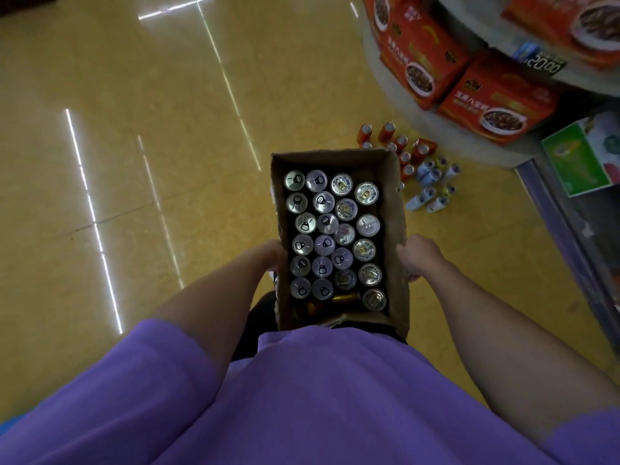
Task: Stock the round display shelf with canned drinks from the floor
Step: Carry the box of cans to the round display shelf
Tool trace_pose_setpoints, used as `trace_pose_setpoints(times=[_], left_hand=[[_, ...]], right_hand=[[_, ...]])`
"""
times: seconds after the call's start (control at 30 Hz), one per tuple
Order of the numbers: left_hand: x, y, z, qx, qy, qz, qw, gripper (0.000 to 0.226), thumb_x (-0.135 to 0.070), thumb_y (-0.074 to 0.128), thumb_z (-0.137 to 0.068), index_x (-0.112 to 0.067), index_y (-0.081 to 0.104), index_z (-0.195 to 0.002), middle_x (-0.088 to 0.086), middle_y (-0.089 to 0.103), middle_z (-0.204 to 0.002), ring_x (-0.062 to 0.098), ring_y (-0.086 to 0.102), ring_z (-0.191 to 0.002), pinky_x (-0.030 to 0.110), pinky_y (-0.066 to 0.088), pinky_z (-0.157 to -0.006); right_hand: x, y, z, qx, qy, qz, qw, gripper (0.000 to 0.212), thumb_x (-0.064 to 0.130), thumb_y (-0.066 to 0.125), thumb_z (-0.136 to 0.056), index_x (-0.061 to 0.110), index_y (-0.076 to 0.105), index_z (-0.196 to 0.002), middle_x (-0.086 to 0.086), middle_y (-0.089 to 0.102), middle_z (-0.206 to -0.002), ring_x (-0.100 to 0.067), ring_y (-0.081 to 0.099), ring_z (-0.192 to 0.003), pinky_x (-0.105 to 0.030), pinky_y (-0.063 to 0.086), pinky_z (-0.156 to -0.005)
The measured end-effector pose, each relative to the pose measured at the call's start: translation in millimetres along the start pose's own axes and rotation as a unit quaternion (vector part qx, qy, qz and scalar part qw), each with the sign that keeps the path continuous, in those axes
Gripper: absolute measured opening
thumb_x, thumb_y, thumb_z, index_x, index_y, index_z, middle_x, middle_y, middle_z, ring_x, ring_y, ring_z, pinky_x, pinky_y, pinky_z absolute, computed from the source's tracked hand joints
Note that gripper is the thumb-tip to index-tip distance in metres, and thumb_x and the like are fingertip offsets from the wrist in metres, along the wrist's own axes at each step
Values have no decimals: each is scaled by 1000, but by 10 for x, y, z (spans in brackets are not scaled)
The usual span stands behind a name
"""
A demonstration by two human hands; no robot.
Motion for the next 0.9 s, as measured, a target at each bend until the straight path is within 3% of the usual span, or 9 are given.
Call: trace_pose_setpoints(times=[0.07,0.13,0.23,0.33,0.5,0.73,0.83,0.9], left_hand=[[-1,-326,-127,4,27,-43,999,36,-15,46,-103,0,50,-135,14,55,-136,24,58,-108,31,49,-75],[7,-763,-259,-9,53,-51,997,36,-16,47,-102,-2,50,-134,15,54,-136,23,56,-105,34,44,-81],[57,-1381,-528,-49,89,-158,982,39,-19,54,-97,-5,53,-133,15,56,-135,29,57,-116,36,46,-91],[90,-1927,-950,-53,124,-255,957,47,-21,67,-87,-7,56,-131,14,59,-130,29,59,-113,37,48,-92],[51,-2666,-1076,-67,134,-271,951,36,-17,62,-88,-4,60,-121,16,62,-122,29,61,-108,37,49,-88],[-51,-3386,-1620,-72,134,-307,939,33,-14,54,-92,-3,58,-123,15,61,-122,32,59,-109,40,49,-91],[-80,-3772,-1916,-63,112,-330,935,32,-15,52,-93,-5,58,-123,14,61,-123,32,59,-109,37,48,-87],[-107,-4100,-2205,-57,103,-338,934,36,-20,56,-90,-11,58,-125,11,62,-123,30,61,-107,37,52,-87]], right_hand=[[255,-132,-63,-15,6,-9,1000,38,29,43,-102,3,53,-76,-19,65,-78,-29,63,-55,-21,38,-35],[525,-277,-101,-29,16,-24,999,39,30,42,-102,0,56,-82,-20,65,-84,-28,63,-55,-21,38,-35],[956,-506,-143,-48,23,-55,997,39,30,42,-103,-2,59,-90,-19,65,-83,-26,64,-53,-24,40,-39],[1348,-723,-207,-64,23,-93,993,35,28,42,-103,-3,57,-93,-21,66,-87,-29,65,-56,-27,45,-42],[1803,-1054,-328,-80,29,-139,987,36,28,41,-103,-5,57,-99,-22,67,-85,-31,68,-55,-30,51,-46],[2308,-1306,-887,-72,44,-186,979,34,25,43,-103,-5,58,-94,-24,67,-90,-32,67,-57,-31,51,-42],[2615,-1474,-1290,-63,44,-221,972,35,24,43,-102,-8,57,-100,-24,66,-90,-35,67,-63,-45,59,-55],[2856,-1700,-1530,-63,34,-193,978,34,25,42,-102,-5,56,-93,-23,65,-90,-34,64,-64,-41,56,-55]])
Point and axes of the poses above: each hand's wrist, its own z-axis away from the middle knuckle, its own y-axis out of the palm, x = y × z, the point moved 9 cm from there along -z, towards the middle knuckle
